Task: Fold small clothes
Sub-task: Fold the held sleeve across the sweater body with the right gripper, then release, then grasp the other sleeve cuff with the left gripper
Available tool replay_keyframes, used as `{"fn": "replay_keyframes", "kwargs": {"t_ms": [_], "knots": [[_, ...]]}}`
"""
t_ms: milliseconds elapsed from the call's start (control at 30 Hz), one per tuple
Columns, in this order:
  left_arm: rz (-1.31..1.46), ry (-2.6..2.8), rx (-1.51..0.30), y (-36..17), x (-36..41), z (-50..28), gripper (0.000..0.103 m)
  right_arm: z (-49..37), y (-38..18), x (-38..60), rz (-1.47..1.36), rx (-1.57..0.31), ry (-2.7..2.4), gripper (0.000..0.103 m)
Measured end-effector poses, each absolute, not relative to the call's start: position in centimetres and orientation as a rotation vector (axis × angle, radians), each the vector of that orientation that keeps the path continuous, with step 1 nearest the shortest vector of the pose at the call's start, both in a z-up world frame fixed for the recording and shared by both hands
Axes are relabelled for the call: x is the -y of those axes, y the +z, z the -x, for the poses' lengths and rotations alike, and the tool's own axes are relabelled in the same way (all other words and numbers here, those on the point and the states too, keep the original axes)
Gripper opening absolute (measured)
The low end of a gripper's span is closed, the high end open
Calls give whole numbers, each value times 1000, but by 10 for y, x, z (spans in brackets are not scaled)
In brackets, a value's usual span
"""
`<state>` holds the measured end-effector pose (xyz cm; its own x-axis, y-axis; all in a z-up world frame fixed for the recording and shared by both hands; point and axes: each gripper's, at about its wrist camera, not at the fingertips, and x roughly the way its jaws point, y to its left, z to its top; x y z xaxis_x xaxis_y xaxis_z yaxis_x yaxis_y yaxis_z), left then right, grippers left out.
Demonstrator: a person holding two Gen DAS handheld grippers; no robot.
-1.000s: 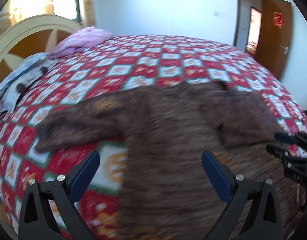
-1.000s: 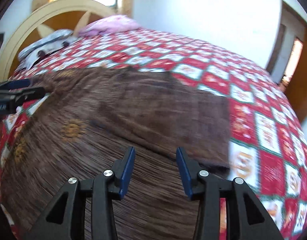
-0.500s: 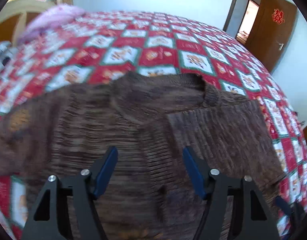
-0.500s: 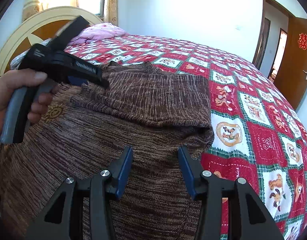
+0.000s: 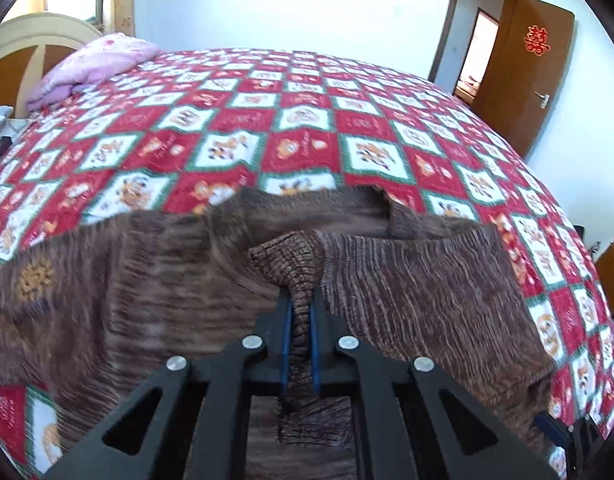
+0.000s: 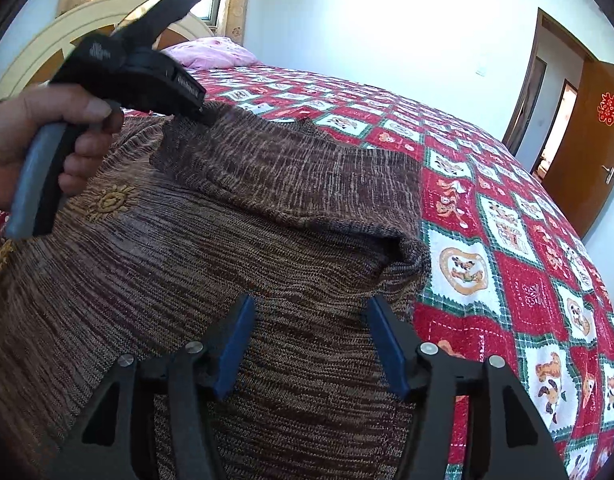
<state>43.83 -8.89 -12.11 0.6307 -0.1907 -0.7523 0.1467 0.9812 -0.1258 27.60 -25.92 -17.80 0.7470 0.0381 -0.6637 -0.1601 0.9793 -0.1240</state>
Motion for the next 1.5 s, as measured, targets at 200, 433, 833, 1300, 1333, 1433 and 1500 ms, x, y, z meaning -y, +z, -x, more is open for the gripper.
{"fn": "replay_keyframes", "kwargs": {"t_ms": [200, 433, 833, 1300, 1333, 1433, 1500], "knots": [[-8, -172, -917, -139, 93, -430, 58, -284, -139, 272, 118, -640, 99, 60], [-201, -126, -853, -149, 97, -389, 72, -360, -150, 284, 106, -775, 73, 60], [-205, -144, -809, -143, 69, -347, 88, -330, -140, 308, -25, -811, 81, 60], [-67, -14, -766, -116, -4, -332, 96, -369, -183, 297, 16, -959, 102, 44], [-56, 11, -766, -115, -19, -331, 96, -365, -182, 294, 45, -961, 94, 44], [-43, 113, -761, -112, -65, -324, 96, -367, -172, 287, 113, -976, 52, 44], [-32, 199, -756, -112, -98, -321, 96, -370, -159, 280, 130, -922, 41, 44]]}}
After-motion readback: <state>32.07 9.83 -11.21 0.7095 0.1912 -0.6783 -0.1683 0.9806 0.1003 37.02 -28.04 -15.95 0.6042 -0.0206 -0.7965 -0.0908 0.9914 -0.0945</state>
